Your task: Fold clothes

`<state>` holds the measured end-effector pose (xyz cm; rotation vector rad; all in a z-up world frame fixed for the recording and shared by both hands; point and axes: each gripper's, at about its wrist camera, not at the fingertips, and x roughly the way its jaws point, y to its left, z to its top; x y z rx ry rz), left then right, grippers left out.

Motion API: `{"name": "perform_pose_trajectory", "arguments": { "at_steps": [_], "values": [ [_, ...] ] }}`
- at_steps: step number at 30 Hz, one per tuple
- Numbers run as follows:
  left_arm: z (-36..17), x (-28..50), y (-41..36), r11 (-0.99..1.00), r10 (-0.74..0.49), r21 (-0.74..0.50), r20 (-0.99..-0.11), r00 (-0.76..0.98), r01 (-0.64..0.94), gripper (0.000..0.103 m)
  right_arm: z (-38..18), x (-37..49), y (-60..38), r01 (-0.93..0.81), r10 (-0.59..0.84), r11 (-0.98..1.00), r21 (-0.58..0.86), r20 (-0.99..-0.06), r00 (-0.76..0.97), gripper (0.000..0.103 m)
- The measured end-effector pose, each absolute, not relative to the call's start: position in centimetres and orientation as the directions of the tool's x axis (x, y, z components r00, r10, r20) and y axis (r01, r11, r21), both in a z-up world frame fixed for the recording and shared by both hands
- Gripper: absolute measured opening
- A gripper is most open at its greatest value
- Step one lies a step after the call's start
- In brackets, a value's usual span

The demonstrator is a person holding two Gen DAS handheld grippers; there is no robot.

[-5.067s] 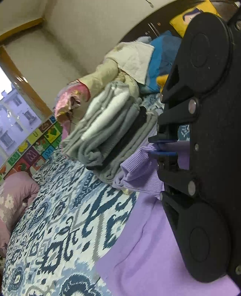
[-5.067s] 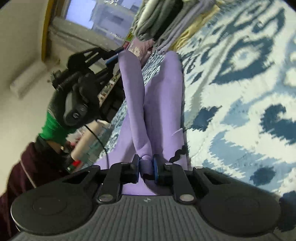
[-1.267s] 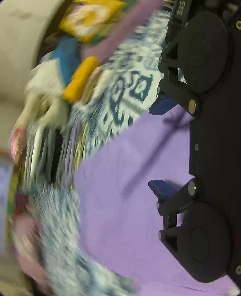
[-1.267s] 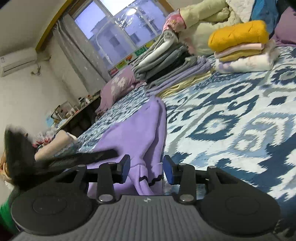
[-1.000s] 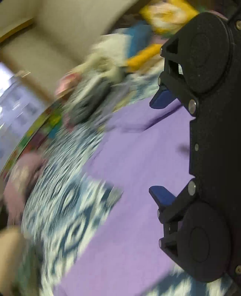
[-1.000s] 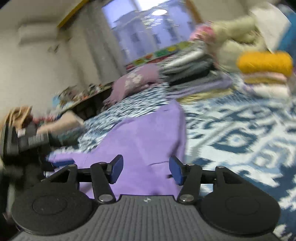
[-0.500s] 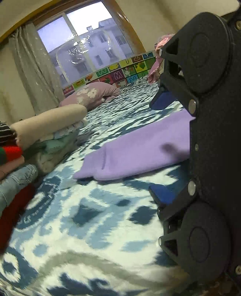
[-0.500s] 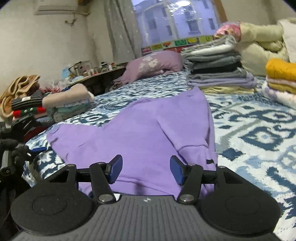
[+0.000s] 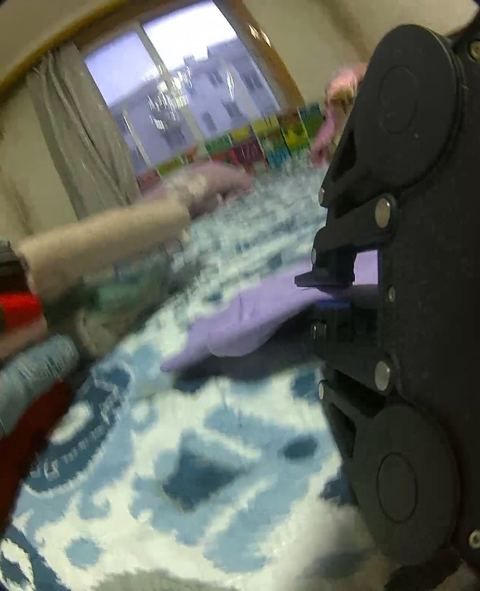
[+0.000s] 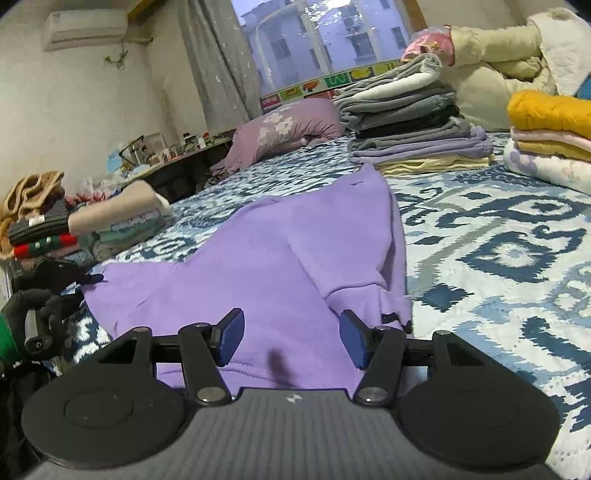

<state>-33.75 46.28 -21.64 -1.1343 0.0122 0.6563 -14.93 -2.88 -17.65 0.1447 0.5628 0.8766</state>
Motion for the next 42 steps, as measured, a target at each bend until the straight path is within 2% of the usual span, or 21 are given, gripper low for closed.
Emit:
{"name": "perform_pose_trajectory", "arguments": {
  "at_steps": [4, 11, 17, 24, 29, 33, 38, 39, 41, 42],
  "values": [
    [-18.6, -32.5, 44.1, 0.415, 0.451, -0.793, -0.247, 0.858, -0.446, 0.003, -17.5, -14.5, -3.5, -0.676, 0.777, 0.626, 0.389, -0.381, 0.501, 0.058],
    [-15.2, -28.5, 38.4, 0.590, 0.327, -0.731, -0.171, 0.929, -0.342, 0.003, -16.9, -12.9, -5.1, -0.637, 0.828, 0.557, 0.533, -0.300, 0.473, 0.055],
    [-13.6, -24.4, 33.4, 0.676, 0.218, -0.686, -0.160, 0.963, -0.267, 0.003, -16.7, -10.6, -7.4, -0.583, 0.851, 0.491, 0.648, -0.213, 0.480, 0.055],
    [-12.3, -18.9, 27.1, 0.736, 0.078, -0.656, -0.160, 0.984, -0.165, 0.003, -20.1, -6.1, -11.5, -0.346, 0.860, 0.312, 0.885, -0.108, 0.498, 0.055],
    [-12.4, -14.2, 21.5, 0.795, -0.031, -0.598, -0.209, 0.977, -0.103, 0.003, -21.7, -4.7, -13.4, -0.245, 0.853, 0.202, 0.948, -0.048, 0.519, 0.055],
    [-13.7, -11.2, 16.8, 0.845, -0.096, -0.531, -0.279, 0.956, -0.070, 0.003, -23.2, -3.8, -14.2, -0.170, 0.847, 0.173, 0.970, -0.059, 0.528, 0.056],
    [-16.9, -7.6, 13.3, 0.910, -0.157, -0.414, -0.409, 0.899, -0.030, 0.003, -24.1, -3.4, -14.4, -0.129, 0.845, 0.170, 0.977, -0.077, 0.529, 0.057],
    [-17.2, -7.6, 13.1, 0.913, -0.172, -0.408, -0.429, 0.887, -0.020, 0.005, -24.3, -3.3, -14.4, -0.121, 0.845, 0.174, 0.977, -0.085, 0.529, 0.057],
    [-17.9, -7.5, 12.8, 0.918, -0.203, -0.396, -0.468, 0.860, 0.001, 0.027, -24.5, -3.1, -14.3, -0.108, 0.844, 0.183, 0.977, -0.100, 0.527, 0.059],
    [-17.8, -8.0, 12.9, 0.916, -0.219, -0.400, -0.466, 0.857, 0.017, 0.030, -24.5, -3.1, -14.2, -0.107, 0.843, 0.195, 0.975, -0.111, 0.526, 0.059]
  ]
}}
